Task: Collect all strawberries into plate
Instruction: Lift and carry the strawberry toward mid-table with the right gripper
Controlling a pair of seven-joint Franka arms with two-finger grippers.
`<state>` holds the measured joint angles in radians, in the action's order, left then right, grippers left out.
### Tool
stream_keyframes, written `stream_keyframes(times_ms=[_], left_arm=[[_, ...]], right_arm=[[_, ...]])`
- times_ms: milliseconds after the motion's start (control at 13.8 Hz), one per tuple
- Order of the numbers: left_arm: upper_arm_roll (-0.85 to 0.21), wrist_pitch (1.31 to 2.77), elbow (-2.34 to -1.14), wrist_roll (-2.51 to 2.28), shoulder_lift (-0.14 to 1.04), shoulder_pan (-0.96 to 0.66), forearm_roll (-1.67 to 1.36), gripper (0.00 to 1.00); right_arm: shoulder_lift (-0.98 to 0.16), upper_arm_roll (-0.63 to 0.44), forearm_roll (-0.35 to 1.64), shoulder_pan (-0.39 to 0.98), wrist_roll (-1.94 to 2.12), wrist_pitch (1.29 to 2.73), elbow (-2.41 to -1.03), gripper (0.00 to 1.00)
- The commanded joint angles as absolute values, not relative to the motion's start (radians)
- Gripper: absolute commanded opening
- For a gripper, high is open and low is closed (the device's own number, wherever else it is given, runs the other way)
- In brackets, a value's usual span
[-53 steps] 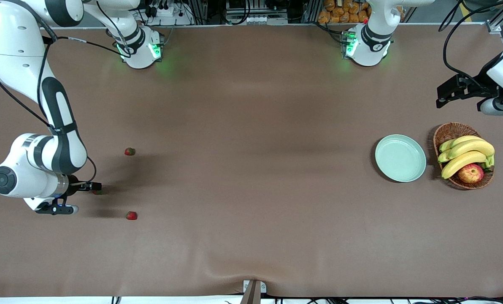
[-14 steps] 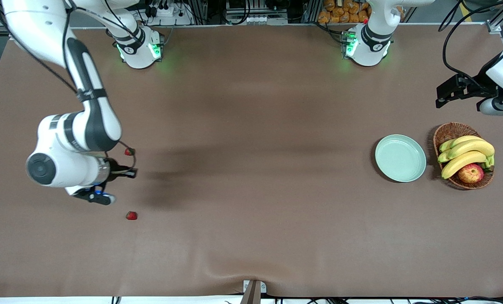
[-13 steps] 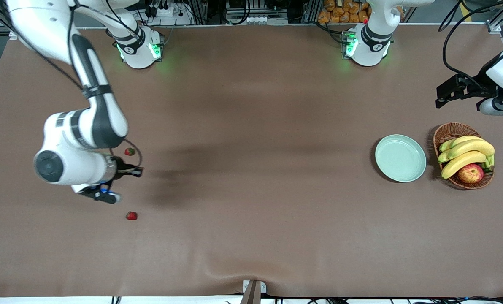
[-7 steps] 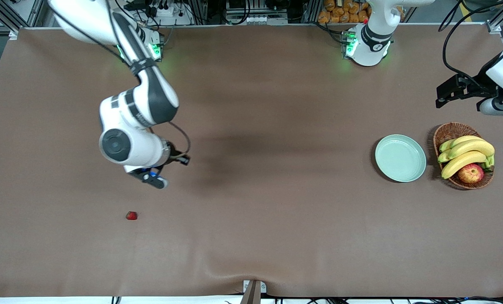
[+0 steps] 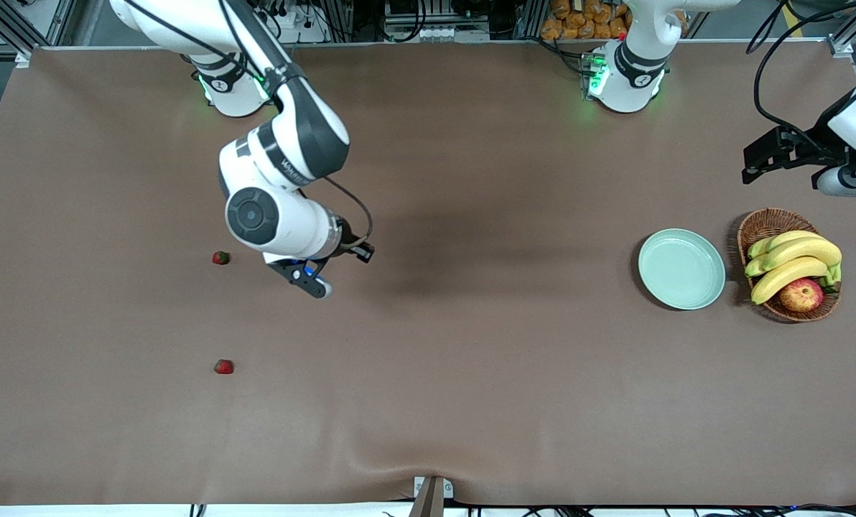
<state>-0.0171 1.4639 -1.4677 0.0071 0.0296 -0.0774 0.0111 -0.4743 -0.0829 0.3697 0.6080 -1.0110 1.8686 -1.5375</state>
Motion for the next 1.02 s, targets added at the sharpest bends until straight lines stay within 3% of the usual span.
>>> stream_keyframes(times_ms=[0,363,943], left_arm=[[-0.018,1.457,-1.459,0.028,0.029,-0.074,0.012,1.00],[-0.018,1.457,-1.459,0.028,0.031,-0.074,0.012,1.00],[-0.018,1.457,-1.460,0.026,0.032,-0.077,0.012,1.00]], right_arm=[[-0.474,-0.095,0.394,0.670,-1.124,1.922,-1.522,0.19],[-0.514,-0.095,0.419,0.790,-1.285,2.048,-1.522,0.18],[-0.719,-0.100,0.399,0.945,-1.483,2.273,-1.462,0.18]])
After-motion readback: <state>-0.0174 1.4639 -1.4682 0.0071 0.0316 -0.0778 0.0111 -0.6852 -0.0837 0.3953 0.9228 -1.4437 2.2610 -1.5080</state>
